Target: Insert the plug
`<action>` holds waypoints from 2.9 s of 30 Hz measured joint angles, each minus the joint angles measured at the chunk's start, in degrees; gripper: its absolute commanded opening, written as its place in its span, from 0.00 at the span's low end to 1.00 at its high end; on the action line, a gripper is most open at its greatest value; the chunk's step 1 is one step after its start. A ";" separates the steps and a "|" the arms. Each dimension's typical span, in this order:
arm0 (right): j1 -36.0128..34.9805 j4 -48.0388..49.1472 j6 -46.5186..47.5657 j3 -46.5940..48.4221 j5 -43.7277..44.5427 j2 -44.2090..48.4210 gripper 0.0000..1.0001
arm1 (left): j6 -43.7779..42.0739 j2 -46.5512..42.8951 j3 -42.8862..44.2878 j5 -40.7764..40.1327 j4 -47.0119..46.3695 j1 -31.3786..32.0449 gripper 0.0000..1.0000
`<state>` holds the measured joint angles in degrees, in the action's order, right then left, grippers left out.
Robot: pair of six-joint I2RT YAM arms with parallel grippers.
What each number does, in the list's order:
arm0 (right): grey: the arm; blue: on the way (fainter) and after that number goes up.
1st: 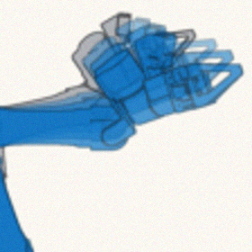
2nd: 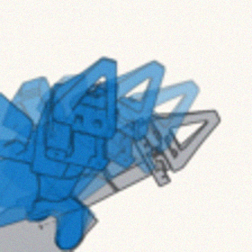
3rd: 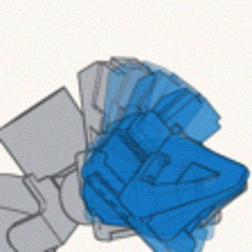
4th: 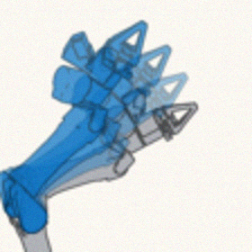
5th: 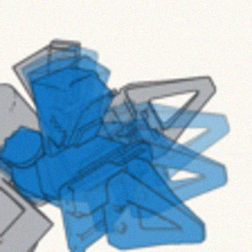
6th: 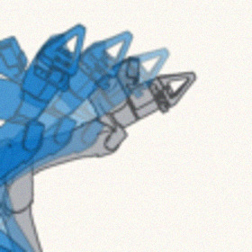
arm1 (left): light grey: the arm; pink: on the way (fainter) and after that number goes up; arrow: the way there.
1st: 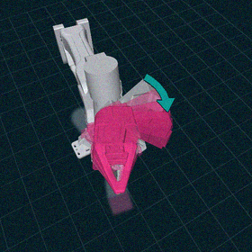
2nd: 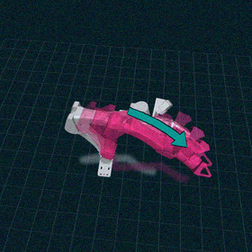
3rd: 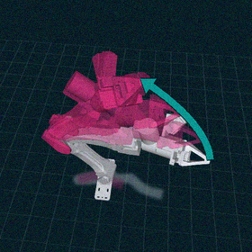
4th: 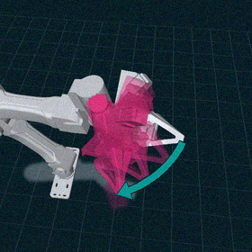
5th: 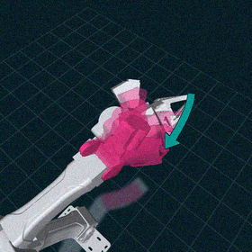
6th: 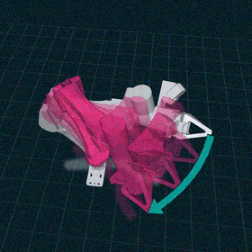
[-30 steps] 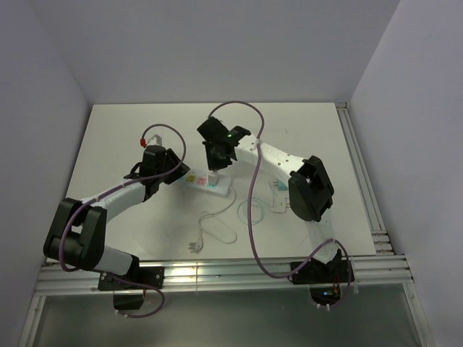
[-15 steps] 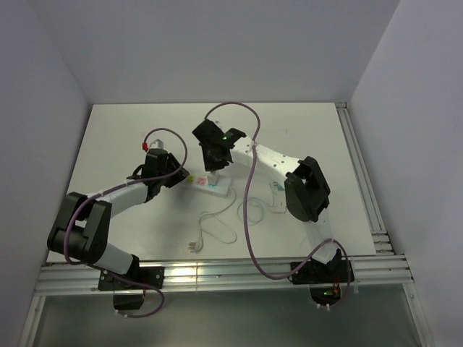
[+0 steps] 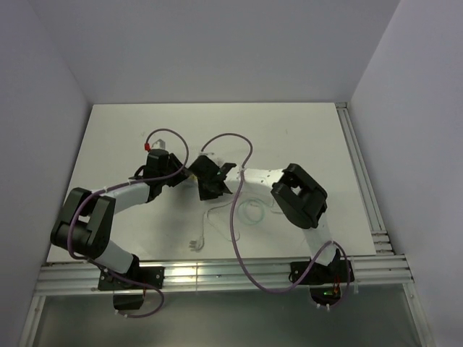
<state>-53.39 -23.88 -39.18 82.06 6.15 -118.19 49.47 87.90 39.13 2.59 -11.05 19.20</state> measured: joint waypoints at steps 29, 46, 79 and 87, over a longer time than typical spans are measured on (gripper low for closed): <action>6.29 -21.57 3.61 20.00 8.04 4.15 0.65 | -0.50 -4.39 2.21 -1.27 3.39 -0.81 0.58; 9.09 -24.24 1.03 23.41 6.97 -1.84 0.57 | -0.22 0.74 2.80 -0.70 2.29 -1.11 0.50; 5.29 -12.61 -3.10 12.26 23.50 -0.24 0.00 | -0.20 -3.08 2.62 -1.46 2.36 -1.44 0.59; 8.85 -11.26 0.22 14.60 15.98 -1.09 0.00 | -0.22 -4.92 2.29 -1.53 2.75 -1.51 0.59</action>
<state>-44.53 -35.14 -38.96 96.66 22.13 -119.28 49.25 82.98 41.43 1.06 -8.29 17.69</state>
